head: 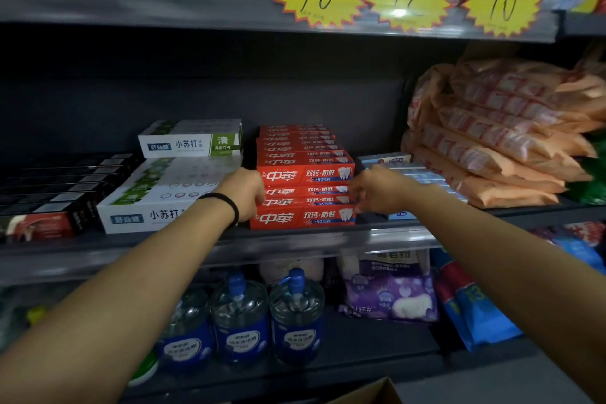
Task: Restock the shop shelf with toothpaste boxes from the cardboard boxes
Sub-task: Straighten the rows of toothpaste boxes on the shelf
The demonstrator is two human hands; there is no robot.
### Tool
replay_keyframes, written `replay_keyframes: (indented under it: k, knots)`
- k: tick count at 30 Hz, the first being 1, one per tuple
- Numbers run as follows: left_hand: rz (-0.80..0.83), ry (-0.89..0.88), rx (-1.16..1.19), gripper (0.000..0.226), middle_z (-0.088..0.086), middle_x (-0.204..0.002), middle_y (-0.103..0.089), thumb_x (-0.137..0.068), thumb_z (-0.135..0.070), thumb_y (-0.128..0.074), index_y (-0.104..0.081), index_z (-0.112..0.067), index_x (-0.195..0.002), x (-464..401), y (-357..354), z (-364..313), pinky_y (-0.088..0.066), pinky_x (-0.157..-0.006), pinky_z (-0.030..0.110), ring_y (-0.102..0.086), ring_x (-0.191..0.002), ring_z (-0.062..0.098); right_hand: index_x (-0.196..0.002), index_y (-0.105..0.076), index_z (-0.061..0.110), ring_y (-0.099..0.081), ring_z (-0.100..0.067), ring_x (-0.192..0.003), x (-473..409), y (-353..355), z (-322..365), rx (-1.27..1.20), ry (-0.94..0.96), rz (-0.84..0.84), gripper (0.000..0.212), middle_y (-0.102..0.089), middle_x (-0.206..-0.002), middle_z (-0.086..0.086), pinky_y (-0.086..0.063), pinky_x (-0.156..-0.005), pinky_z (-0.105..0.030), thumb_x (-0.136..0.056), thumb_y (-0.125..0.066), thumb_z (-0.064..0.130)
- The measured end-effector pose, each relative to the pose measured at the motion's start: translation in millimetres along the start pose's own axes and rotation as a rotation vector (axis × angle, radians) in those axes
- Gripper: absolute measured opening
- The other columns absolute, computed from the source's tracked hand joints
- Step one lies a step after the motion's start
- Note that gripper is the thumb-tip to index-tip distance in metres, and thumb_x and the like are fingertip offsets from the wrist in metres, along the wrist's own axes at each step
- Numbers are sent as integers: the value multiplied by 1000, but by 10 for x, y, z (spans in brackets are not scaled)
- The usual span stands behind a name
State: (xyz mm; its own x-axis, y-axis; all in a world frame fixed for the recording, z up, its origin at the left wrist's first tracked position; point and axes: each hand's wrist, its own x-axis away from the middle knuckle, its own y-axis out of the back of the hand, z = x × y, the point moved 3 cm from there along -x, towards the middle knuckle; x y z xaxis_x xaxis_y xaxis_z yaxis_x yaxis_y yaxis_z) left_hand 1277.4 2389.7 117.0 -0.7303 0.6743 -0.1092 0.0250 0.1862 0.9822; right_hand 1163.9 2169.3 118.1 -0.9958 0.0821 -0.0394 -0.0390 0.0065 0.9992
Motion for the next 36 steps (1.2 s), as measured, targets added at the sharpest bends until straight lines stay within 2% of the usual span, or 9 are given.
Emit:
replay_keyframes:
  k: [3,9,14,19,24,27,32,36]
  knots:
    - [-18,-30,-17,27,4,-111,-66,-83,-10,-70,-70,-10,-109,-1,-17,-67,-53,-91,32,-62,-102,19,-100,-68,17,-59,-18,-99,57,26,-50,1,-9,5,23,-67,-107,1,-47,-95,-39,-83,-71,33]
    - [-15,0,-44,32,4,-110,-66,-79,-14,-74,-68,-11,-110,-54,-59,-51,-52,-89,31,-62,-100,19,-115,-64,21,-52,-10,-94,46,10,-86,-56,-25,2,32,-65,-114,4,-40,-104,-38,-85,-70,32]
    - [2,26,11,33,4,-111,-65,-78,-15,-76,-68,-9,-110,-96,-96,-3,-52,-92,33,-61,-102,18,-120,-64,20,-57,-16,-106,-1,-38,-100,-105,-27,20,37,-64,-117,2,-47,-97,-36,-85,-71,32]
    - [-9,-4,1,33,4,-113,-65,-78,-18,-76,-69,-9,-109,-147,-125,-47,-52,-93,34,-61,-104,19,-118,-65,17,-54,-8,-92,-7,-20,-165,-124,-37,18,36,-65,-117,-1,-49,-91,-32,-85,-72,29]
    - [-4,11,-4,35,4,-113,-64,-77,-18,-76,-68,-10,-111,-174,-120,-30,-52,-94,35,-60,-106,19,-121,-63,14,-54,-9,-95,-17,-3,-147,-142,-44,23,39,-65,-118,-1,-45,-88,-27,-85,-72,24]
    - [-7,12,-10,32,4,-110,-65,-78,-16,-76,-69,-9,-108,-171,-107,-43,-53,-91,35,-61,-102,18,-121,-63,13,-56,-11,-101,-34,7,-138,-136,-53,27,38,-64,-120,-2,-44,-88,-26,-85,-72,23]
    - [21,-2,0,27,2,-105,-66,-79,-19,-75,-71,-10,-104,-152,-83,-47,-53,-90,34,-62,-98,17,-120,-62,16,-53,-8,-95,-29,17,-138,-112,-44,34,39,-65,-118,1,-45,-87,-26,-85,-72,28]
    - [5,23,58,6,3,-94,-67,-85,-16,-68,-69,-10,-86,-132,62,36,-52,-78,28,-62,-86,14,-117,-65,18,-60,-10,-97,-26,124,-158,-125,-23,1,37,-67,-115,2,-45,-83,-22,-84,-71,35]
